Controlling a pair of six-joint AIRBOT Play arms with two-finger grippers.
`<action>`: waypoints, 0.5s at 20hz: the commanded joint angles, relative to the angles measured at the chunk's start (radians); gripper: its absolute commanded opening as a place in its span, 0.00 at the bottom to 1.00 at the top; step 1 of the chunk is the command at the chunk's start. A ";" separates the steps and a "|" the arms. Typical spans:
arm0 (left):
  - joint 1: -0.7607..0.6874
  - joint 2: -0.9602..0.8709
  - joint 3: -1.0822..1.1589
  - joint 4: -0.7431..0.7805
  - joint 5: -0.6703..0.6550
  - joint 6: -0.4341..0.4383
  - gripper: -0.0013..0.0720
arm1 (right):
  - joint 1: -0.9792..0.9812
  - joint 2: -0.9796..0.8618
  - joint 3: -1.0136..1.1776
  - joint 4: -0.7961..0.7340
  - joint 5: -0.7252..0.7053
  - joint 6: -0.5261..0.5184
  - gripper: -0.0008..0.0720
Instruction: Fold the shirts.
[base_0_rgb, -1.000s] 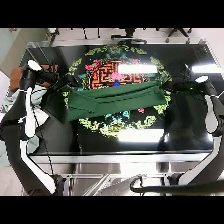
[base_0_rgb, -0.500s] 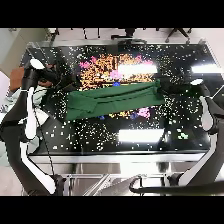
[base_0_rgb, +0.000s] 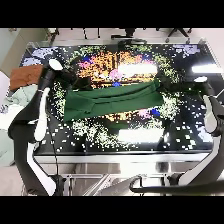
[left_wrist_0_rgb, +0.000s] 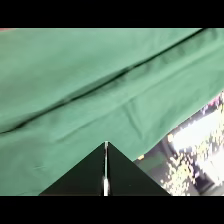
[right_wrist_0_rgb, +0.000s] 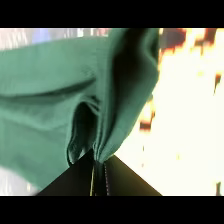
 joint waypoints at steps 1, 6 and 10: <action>-0.096 -0.045 0.000 0.001 -0.014 0.003 0.04 | -0.028 0.131 -0.123 -0.124 0.079 0.046 0.03; -0.228 -0.099 0.000 0.002 0.128 0.003 0.04 | -0.107 0.402 -0.404 -0.202 0.076 0.061 0.03; -0.334 -0.171 0.000 0.000 0.253 -0.003 0.04 | -0.156 0.507 -0.440 -0.197 0.059 0.060 0.03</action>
